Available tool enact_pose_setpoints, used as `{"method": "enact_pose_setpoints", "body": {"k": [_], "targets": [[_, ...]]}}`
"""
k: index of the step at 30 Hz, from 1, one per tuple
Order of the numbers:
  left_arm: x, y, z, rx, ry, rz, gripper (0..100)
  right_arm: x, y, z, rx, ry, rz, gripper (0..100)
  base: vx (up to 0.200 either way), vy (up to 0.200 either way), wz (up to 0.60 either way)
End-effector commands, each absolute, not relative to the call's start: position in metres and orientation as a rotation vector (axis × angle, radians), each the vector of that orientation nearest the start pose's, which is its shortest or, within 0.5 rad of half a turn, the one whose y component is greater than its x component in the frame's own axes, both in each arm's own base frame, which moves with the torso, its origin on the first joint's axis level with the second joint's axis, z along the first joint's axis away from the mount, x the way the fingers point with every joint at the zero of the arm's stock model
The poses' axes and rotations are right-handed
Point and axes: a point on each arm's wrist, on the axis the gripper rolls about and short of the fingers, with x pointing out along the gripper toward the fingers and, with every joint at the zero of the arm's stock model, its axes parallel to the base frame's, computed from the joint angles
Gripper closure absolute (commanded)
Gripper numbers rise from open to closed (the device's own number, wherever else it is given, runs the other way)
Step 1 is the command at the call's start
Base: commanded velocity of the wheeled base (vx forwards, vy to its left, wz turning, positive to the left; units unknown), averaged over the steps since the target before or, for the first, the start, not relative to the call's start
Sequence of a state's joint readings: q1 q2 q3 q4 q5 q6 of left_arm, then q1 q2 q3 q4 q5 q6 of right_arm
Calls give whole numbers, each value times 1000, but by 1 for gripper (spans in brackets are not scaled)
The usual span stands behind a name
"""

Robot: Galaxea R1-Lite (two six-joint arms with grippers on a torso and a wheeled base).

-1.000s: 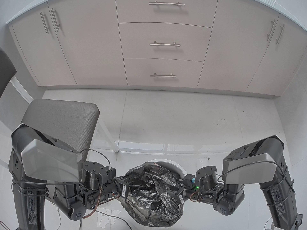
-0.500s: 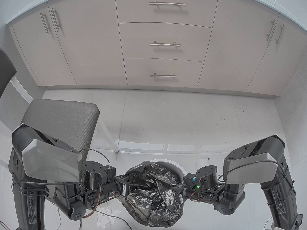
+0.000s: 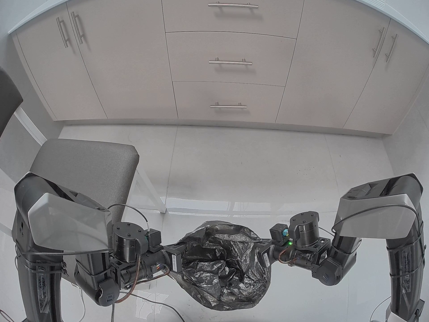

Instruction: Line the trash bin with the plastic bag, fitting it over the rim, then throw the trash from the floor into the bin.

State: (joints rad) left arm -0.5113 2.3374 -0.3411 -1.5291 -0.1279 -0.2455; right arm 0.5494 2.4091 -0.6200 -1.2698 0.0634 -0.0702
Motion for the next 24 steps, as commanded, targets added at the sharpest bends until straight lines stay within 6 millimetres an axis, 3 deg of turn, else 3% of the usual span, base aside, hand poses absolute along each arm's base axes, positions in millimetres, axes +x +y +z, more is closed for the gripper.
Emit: {"method": "enact_pose_setpoints", "body": {"k": [1,7,11,24], "targets": [[258,-148,-19,-146,530,-566,100,289,194,-28,-301,434,575,100,0,0,0],[259,-148,-19,-146,530,-565,100,279,215,-38,-511,398,453,100,0,0,0],[261,-149,-21,-146,530,-565,100,277,224,-44,-560,389,431,100,0,0,0],[275,-155,-30,-152,517,-562,100,290,221,-62,-621,413,303,100,0,0,0]]}}
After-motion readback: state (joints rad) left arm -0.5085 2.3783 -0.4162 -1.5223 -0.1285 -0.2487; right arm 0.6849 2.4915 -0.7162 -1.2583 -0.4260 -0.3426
